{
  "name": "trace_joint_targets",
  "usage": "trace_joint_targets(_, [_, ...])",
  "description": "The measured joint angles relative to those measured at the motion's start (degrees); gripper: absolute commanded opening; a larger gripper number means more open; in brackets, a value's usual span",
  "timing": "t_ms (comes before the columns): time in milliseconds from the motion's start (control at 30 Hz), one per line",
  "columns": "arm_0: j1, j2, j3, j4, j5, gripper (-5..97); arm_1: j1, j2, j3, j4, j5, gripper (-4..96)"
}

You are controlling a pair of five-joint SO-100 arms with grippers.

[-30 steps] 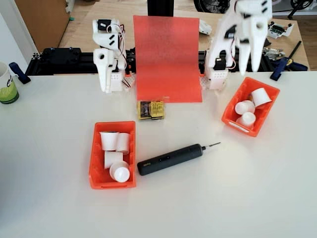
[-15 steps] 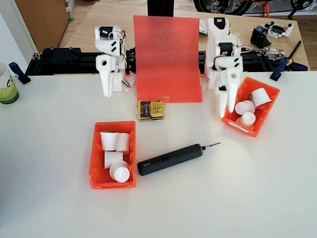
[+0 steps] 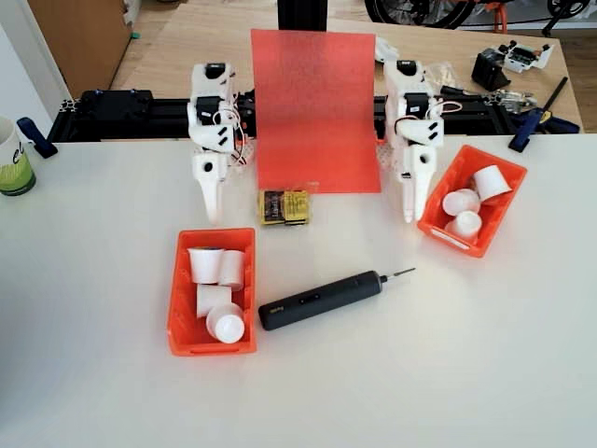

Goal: Sort the coffee pods, blue into left, red into right

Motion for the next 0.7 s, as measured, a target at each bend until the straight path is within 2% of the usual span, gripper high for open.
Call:
trace_joint_targets(200, [-0.2,0.8,0.0,10.9,0.0,13,0.0,0.0,0.0,18.4,4.8,-2.5])
trace_joint_targets(267, [-0.2,0.9,0.0,14.8,0.0,13,0.0,0.0,0.0,24.6,5.6,-2.5])
trace_joint_targets(433, [-0.3,-0.1,0.0,20.0,0.0,6,1.6,-4.2,0.2,26.6,1.7,-2.5])
trace_joint_targets(500, [-0.4,-1.5,0.0,20.1,0.0,2,1.2,-4.9,0.3,26.3,2.1,-2.6])
trace_joint_targets(533, [-0.7,-1.8,0.0,20.2,0.0,-5,1.3,-5.2,0.3,26.3,2.4,-2.6])
trace_joint_targets(700, [-0.8,-2.3,0.0,20.2,0.0,-5,0.6,-5.5,0.3,25.9,4.6,-2.6])
